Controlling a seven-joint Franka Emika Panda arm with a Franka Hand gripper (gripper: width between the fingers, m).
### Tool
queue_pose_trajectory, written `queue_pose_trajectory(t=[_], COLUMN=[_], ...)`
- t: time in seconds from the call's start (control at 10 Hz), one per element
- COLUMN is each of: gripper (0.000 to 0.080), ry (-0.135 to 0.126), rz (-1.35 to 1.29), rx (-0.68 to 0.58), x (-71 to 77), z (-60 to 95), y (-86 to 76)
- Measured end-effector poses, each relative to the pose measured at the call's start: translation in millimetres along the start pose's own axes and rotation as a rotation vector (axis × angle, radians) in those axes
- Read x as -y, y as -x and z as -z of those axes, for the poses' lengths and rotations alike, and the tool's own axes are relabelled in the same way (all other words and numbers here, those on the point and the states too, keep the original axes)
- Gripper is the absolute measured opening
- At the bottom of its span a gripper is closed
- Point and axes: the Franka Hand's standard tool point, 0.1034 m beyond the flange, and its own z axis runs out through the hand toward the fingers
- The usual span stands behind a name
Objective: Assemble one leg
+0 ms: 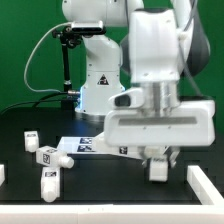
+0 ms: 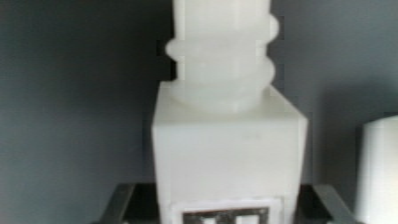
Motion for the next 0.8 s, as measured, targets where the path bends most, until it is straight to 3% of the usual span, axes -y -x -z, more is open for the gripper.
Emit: queue_pose_trajectory(t=[0.1,0.2,0.3,0.5,0.6,0.8], gripper=[0.0281,0.0281,0.0281,0.0281,0.0282,0.0282], ry=[-0.008,-0.017,-0.020,-0.017,-0.014,-0.013], rz=[-0.039,-0.063,-0.030,-0.003,0.004,0.007], rx=[0.008,0.010,0.013,0.016,0.008,0.012], x=[21.4,51.8,66.6,70.7,65.3,66.3], z=[9.5,19.2,21.8,18.1,10.4,9.9], y=[18.2,38.4,51.2,61.4,63.6,63.3])
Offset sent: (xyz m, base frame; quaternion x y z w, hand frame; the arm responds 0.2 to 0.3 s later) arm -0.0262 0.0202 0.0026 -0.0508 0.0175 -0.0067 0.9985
